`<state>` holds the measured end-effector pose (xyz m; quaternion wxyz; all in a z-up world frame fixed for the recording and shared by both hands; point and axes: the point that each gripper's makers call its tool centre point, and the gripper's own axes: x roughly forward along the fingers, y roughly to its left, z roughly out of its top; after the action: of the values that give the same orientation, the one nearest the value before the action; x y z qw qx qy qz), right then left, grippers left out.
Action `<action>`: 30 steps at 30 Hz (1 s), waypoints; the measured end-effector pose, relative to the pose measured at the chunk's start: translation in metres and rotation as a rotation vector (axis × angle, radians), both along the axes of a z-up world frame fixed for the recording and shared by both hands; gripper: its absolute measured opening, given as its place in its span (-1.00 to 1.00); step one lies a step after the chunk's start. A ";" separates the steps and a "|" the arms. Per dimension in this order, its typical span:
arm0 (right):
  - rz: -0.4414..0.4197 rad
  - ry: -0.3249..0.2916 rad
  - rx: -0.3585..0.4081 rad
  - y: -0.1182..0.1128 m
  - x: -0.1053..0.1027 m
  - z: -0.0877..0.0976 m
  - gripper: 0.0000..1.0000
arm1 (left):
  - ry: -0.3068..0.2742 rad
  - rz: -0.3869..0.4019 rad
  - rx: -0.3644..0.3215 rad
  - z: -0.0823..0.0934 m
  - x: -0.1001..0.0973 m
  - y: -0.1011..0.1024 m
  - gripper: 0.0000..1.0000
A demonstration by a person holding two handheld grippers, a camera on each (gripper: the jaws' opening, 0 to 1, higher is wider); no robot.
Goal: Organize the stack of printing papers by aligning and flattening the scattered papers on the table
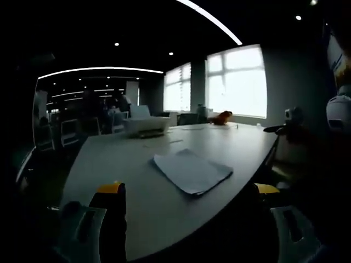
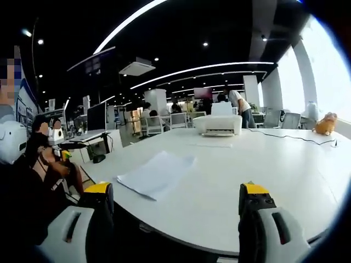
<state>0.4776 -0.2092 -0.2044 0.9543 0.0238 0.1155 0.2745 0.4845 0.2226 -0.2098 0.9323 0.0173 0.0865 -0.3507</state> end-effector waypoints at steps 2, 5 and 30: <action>0.000 -0.001 0.000 0.000 0.000 0.000 0.80 | -0.001 0.003 -0.002 0.000 0.000 0.001 0.93; -0.001 -0.001 0.000 -0.001 -0.001 0.000 0.80 | 0.002 0.003 0.000 -0.001 0.000 0.001 0.93; -0.005 -0.005 0.000 0.002 -0.002 0.002 0.80 | 0.004 0.001 0.004 -0.004 0.000 -0.001 0.93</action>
<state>0.4760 -0.2076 -0.2024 0.9553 0.0234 0.1131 0.2721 0.4848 0.2215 -0.2136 0.9323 0.0186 0.0890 -0.3500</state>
